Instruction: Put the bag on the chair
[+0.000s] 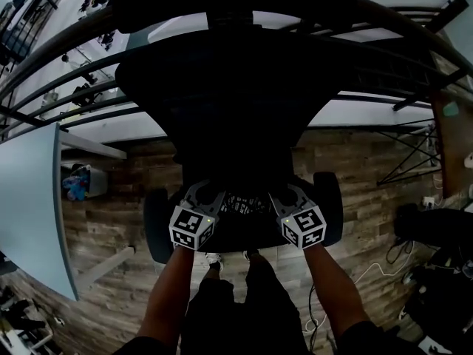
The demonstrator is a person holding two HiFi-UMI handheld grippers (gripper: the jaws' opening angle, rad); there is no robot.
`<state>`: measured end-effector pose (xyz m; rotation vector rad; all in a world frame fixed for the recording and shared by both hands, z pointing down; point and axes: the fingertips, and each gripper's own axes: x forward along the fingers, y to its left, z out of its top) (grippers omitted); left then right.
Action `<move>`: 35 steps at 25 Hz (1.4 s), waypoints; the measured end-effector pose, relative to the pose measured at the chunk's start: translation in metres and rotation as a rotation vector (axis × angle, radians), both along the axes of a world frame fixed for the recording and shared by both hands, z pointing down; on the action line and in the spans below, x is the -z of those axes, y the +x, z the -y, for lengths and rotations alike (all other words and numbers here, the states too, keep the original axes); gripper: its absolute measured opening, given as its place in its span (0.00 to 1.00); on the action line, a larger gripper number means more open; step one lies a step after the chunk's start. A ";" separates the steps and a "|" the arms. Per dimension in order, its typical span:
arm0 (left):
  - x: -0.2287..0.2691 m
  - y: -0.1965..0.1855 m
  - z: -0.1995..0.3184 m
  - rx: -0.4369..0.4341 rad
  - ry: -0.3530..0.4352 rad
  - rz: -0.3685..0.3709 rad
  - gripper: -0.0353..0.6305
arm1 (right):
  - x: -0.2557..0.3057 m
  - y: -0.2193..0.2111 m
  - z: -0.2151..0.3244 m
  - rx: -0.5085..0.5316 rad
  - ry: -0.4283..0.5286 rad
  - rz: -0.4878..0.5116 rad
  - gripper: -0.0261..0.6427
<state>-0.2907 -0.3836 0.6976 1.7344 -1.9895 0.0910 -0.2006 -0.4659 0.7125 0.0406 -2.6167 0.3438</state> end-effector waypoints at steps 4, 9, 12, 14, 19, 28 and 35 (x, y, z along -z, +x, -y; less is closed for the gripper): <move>-0.023 -0.004 0.002 0.010 -0.033 -0.014 0.13 | -0.024 -0.003 0.004 -0.012 -0.026 -0.026 0.08; -0.045 -0.003 0.003 0.015 -0.068 -0.019 0.13 | -0.047 -0.001 0.007 -0.013 -0.036 -0.064 0.08; -0.058 -0.003 0.002 0.020 -0.092 -0.031 0.13 | -0.060 -0.001 0.009 -0.025 -0.055 -0.083 0.08; -0.066 -0.001 0.002 0.022 -0.103 -0.047 0.13 | -0.068 0.000 0.010 -0.037 -0.071 -0.092 0.08; -0.071 -0.003 0.005 0.032 -0.081 -0.060 0.13 | -0.072 -0.003 0.013 -0.043 -0.079 -0.079 0.08; -0.080 0.004 0.005 0.040 -0.119 -0.033 0.14 | -0.083 0.001 0.011 -0.036 -0.018 -0.089 0.08; -0.091 0.001 -0.006 0.078 -0.151 0.001 0.15 | -0.091 -0.002 0.002 -0.012 0.026 -0.129 0.08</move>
